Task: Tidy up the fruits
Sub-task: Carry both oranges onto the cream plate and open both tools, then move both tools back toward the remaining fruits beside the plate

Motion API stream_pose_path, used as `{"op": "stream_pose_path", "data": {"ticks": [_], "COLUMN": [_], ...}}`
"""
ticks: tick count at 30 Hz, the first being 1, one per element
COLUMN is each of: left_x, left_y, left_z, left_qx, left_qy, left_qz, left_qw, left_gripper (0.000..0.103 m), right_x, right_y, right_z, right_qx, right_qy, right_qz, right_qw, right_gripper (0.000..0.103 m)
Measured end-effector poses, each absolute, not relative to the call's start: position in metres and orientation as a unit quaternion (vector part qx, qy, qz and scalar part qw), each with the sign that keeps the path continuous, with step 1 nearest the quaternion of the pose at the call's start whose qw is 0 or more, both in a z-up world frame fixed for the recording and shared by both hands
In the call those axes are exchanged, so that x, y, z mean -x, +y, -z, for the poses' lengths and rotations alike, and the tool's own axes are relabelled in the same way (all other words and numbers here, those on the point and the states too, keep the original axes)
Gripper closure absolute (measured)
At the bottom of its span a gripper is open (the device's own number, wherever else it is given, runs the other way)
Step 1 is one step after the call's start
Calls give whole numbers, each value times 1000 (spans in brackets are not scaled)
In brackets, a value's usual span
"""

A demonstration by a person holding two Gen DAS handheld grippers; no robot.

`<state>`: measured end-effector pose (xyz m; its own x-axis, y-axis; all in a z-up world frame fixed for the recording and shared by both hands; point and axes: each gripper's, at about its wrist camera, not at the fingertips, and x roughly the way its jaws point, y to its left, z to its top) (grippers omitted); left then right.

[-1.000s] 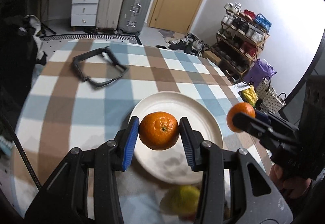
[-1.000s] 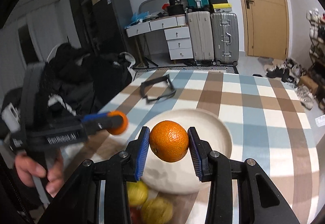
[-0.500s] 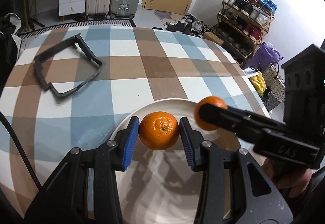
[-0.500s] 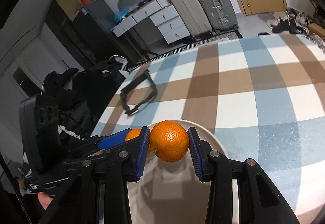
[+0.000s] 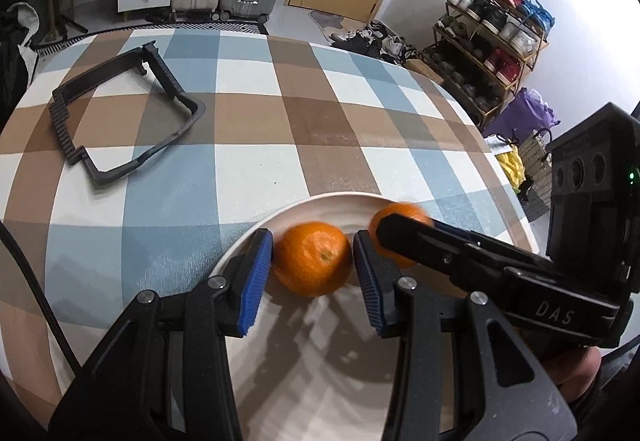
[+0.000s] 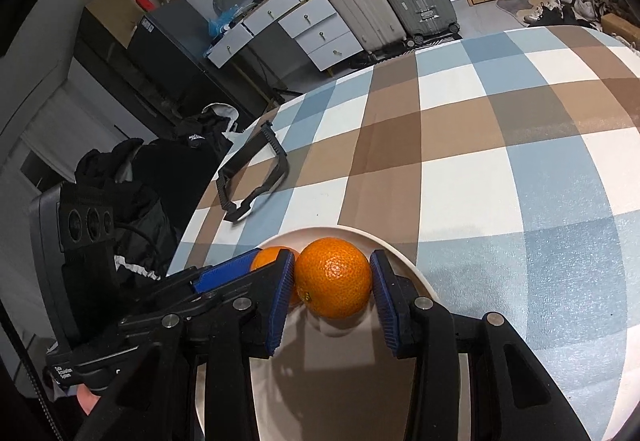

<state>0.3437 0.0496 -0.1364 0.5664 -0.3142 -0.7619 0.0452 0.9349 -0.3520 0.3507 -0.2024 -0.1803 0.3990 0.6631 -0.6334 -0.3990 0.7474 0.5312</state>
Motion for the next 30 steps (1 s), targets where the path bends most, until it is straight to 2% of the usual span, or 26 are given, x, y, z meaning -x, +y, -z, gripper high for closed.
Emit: {"op": "stream_pose_path", "data": {"ticks": [3, 5, 7, 9, 10, 13, 16, 25, 30], "left_x": [-336, -331, -321, -309, -302, -278, -249, -166, -120], "left_y": [53, 55, 55, 52, 49, 43, 39, 29, 27], "left_z": [127, 118, 106, 92, 85, 65, 45, -3, -19], "left_qx": [157, 164, 161, 151, 143, 123, 106, 54, 46], "left_qy": [442, 435, 422, 410, 404, 387, 368, 310, 282], "left_qz": [106, 110, 106, 108, 106, 95, 85, 33, 19], "left_qw": [877, 879, 886, 893, 897, 909, 920, 949, 958], "left_gripper": [50, 33, 30, 27, 22, 21, 19, 1, 1], "right_x": [-350, -345, -340, -330, -325, -304, -273, -188, -138], "right_y": [-206, -211, -216, -225, -228, -238, -247, -267, -263], "right_z": [177, 169, 160, 146, 139, 118, 96, 61, 52], "right_qx": [-158, -167, -173, -180, -181, -176, -161, -116, -57], "right_qy": [442, 432, 420, 401, 393, 373, 339, 273, 235], "right_qz": [-325, -331, -328, -324, -326, -320, -317, -293, -275], "right_qw": [821, 823, 829, 838, 840, 853, 871, 909, 931], "right_gripper": [49, 43, 30, 29, 26, 12, 3, 0, 0]}}
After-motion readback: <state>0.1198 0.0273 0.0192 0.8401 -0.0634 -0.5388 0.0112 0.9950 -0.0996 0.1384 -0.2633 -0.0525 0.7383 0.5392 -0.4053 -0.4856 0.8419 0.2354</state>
